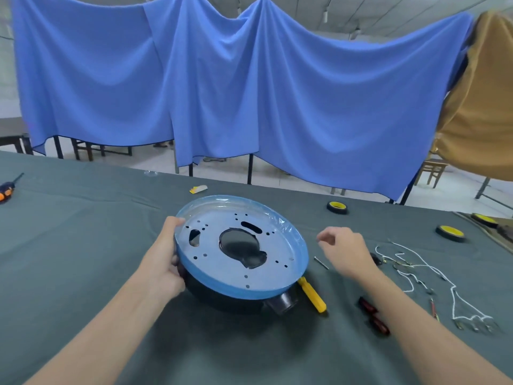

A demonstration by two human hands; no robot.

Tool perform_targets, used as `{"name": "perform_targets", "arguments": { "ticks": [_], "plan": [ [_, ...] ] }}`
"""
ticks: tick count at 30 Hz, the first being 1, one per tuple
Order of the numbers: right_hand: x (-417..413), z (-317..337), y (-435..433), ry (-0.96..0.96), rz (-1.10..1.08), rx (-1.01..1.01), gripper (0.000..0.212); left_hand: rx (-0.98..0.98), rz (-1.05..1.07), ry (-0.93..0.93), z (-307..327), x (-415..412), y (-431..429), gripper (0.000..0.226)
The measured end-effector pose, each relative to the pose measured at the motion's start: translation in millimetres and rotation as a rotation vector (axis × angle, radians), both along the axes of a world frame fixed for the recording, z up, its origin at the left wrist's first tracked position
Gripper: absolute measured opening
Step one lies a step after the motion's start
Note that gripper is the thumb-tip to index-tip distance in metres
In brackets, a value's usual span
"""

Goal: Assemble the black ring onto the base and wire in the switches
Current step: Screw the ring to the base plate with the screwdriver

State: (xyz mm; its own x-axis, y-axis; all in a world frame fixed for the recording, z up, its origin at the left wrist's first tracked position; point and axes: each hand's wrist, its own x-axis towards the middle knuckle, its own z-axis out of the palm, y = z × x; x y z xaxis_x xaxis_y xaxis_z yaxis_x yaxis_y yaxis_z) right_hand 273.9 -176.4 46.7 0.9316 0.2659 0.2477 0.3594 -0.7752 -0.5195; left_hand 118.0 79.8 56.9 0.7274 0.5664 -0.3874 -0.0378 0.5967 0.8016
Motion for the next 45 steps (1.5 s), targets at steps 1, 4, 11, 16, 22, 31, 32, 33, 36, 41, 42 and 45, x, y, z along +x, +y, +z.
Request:
{"name": "perform_targets", "arguments": {
  "ticks": [1, 4, 11, 16, 22, 31, 32, 33, 36, 41, 42, 45],
  "plan": [
    [3, -8, -2, -0.010, -0.002, -0.095, 0.020, -0.006, -0.002, 0.003, -3, 2, 2, 0.022],
    [10, -26, -2, -0.041, 0.017, -0.277, 0.026, -0.031, -0.032, 0.010, -9, 6, 8, 0.031],
    [21, -38, 9, -0.047, 0.007, -0.361, 0.025, 0.020, -0.175, -0.015, -30, 11, 28, 0.026],
    [23, -36, 11, -0.063, -0.027, -0.342, 0.028, 0.110, -0.297, -0.053, -41, 16, 39, 0.063],
    [12, 14, 21, -0.212, -0.145, 0.071, 0.021, -0.014, -0.306, -0.102, -47, 16, 45, 0.087],
    [-49, 74, 102, 0.040, 0.389, 0.385, 0.012, 0.064, -0.232, -0.041, -49, 16, 46, 0.069],
    [-52, 73, 112, 0.046, 0.426, 0.353, 0.011, 0.072, -0.230, -0.035, -49, 16, 46, 0.069],
    [-53, 71, 122, 0.035, 0.457, 0.312, 0.011, 0.075, -0.227, -0.029, -49, 16, 46, 0.070],
    [-56, 65, 148, -0.036, 0.545, 0.164, 0.011, 0.084, -0.229, -0.024, -51, 17, 45, 0.069],
    [-50, 56, 175, -0.077, 0.596, 0.082, 0.011, 0.080, -0.236, -0.034, -52, 18, 44, 0.070],
    [-48, 54, 179, -0.080, 0.600, 0.080, 0.011, 0.079, -0.238, -0.039, -52, 17, 44, 0.070],
    [-43, 50, 190, -0.095, 0.605, 0.054, 0.013, 0.084, -0.239, -0.056, -52, 16, 44, 0.067]
  ]
}}
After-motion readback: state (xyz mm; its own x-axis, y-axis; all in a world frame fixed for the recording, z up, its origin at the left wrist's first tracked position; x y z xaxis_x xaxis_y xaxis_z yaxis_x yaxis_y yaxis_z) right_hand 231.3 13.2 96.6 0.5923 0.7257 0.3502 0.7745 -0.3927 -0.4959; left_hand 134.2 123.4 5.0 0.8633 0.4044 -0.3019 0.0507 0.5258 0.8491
